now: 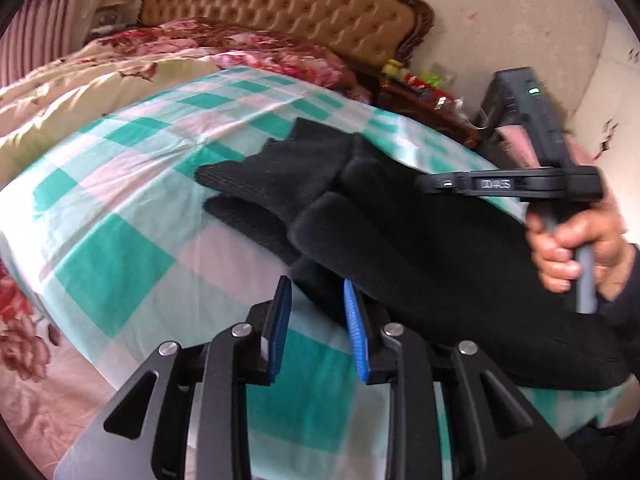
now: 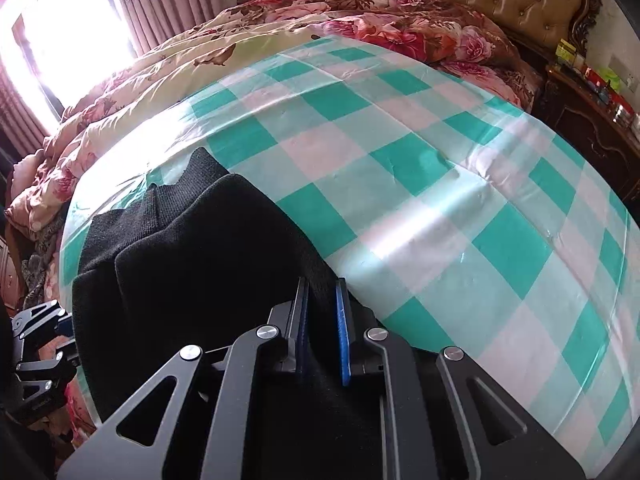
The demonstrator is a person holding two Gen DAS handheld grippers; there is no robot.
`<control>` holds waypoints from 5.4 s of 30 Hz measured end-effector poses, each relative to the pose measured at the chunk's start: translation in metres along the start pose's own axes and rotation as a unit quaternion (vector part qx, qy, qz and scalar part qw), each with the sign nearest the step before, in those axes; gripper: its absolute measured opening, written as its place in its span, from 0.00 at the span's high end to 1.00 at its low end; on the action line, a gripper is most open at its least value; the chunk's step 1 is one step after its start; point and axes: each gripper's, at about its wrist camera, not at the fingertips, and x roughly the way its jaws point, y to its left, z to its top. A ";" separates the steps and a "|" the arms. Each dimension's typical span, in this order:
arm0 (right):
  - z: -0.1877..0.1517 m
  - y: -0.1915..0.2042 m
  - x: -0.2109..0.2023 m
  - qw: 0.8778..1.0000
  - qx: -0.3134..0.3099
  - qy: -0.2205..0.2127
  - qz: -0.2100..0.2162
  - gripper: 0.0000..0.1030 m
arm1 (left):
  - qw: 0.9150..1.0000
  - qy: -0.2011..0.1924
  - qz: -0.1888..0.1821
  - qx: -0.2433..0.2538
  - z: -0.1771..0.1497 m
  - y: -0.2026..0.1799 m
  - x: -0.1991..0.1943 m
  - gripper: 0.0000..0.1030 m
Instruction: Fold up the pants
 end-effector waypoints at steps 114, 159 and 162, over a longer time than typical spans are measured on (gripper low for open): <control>-0.336 -0.205 -0.239 0.830 0.513 -0.117 0.183 0.14 | 0.789 -0.129 0.090 0.594 -0.171 -0.383 -0.003 0.90; -0.274 -0.228 -0.169 0.883 0.433 -0.066 0.172 0.75 | 0.773 -0.129 -0.036 0.621 -0.191 -0.414 -0.020 0.80; -0.271 -0.225 -0.171 0.889 0.425 -0.066 0.159 0.76 | 0.792 -0.142 -0.061 0.591 -0.181 -0.409 -0.040 0.76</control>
